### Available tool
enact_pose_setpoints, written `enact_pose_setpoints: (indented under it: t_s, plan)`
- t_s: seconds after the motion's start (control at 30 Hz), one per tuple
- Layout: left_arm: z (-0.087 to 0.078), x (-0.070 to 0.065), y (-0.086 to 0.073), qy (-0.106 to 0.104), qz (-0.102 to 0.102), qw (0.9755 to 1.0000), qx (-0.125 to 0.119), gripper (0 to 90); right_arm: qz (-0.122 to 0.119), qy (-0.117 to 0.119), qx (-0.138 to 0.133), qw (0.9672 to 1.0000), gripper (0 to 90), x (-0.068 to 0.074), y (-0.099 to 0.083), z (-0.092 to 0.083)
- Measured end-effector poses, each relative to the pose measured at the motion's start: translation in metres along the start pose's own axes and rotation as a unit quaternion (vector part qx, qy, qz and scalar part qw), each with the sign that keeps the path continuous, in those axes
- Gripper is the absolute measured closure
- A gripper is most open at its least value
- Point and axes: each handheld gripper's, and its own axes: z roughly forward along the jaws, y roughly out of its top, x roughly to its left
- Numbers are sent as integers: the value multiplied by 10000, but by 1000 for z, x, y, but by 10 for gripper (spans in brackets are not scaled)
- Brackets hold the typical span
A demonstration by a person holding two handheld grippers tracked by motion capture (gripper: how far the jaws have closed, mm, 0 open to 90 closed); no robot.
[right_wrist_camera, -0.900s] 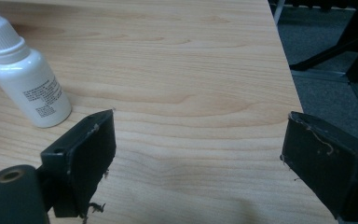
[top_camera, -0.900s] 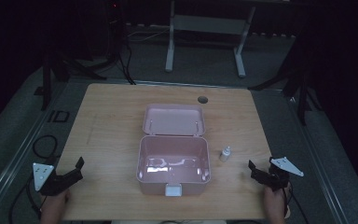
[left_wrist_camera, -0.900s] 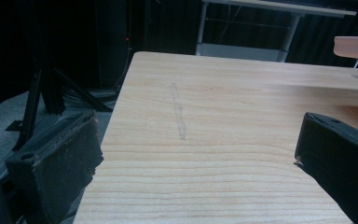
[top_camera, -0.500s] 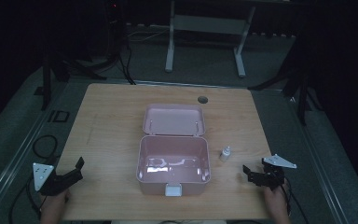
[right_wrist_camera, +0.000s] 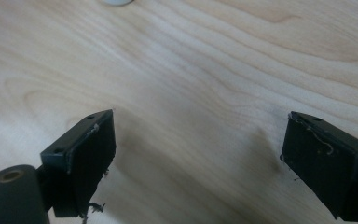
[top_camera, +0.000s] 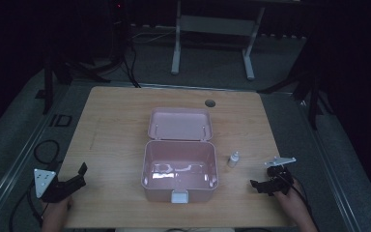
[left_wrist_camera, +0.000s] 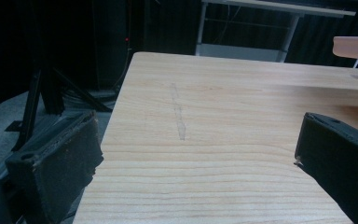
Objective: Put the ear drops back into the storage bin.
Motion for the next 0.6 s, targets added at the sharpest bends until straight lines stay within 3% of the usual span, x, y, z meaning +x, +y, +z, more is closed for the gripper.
enact_pose_setpoints:
  t_s: [0.13,0.2,0.27,0.37,0.4,0.6]
  plan:
    - [0,0,0,-3,-4,10000,9,5,-253,78,430,9987,95,-1,7,-7]
    - [0,0,0,-3,-5,10000,12,5,-436,10,681,9967,95,-1,10,-11]
    - [0,0,0,-9,-3,10000,19,5,-532,114,953,9940,95,-3,13,-14]
    - [0,0,0,-5,-4,10000,17,5,-736,375,1461,9858,95,-4,15,-17]
    - [0,0,0,-3,-3,10000,17,5,-830,436,1662,9816,95,-4,16,-17]
    - [0,0,0,-2,-5,10000,21,5,-1072,438,2479,9618,95,-4,17,-18]
